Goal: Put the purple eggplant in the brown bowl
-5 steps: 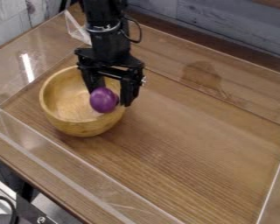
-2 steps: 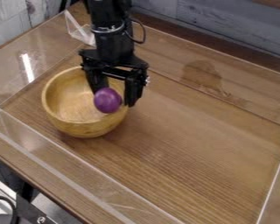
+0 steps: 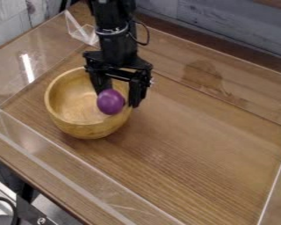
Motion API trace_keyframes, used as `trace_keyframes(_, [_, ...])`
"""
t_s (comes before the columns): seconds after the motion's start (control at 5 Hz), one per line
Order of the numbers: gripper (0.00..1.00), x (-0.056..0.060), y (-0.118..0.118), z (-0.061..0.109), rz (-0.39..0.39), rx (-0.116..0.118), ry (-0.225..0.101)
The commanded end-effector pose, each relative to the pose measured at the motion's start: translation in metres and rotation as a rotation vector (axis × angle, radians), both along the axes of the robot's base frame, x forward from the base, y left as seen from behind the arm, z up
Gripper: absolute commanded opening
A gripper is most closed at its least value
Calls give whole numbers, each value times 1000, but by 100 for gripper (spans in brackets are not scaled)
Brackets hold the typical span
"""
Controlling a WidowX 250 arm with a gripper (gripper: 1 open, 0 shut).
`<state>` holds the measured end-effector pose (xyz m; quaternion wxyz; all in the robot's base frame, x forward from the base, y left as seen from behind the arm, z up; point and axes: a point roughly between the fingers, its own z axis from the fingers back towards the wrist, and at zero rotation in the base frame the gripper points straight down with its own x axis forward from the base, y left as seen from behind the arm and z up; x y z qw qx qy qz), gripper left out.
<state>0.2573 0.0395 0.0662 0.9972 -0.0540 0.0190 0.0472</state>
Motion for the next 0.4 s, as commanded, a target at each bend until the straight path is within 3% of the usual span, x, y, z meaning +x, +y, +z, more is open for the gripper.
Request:
trace_keyframes(0.0, [100,12,-1,9,-3,6,-52])
trace_keyframes(0.2, [100,14,-1,6,2,4,-54])
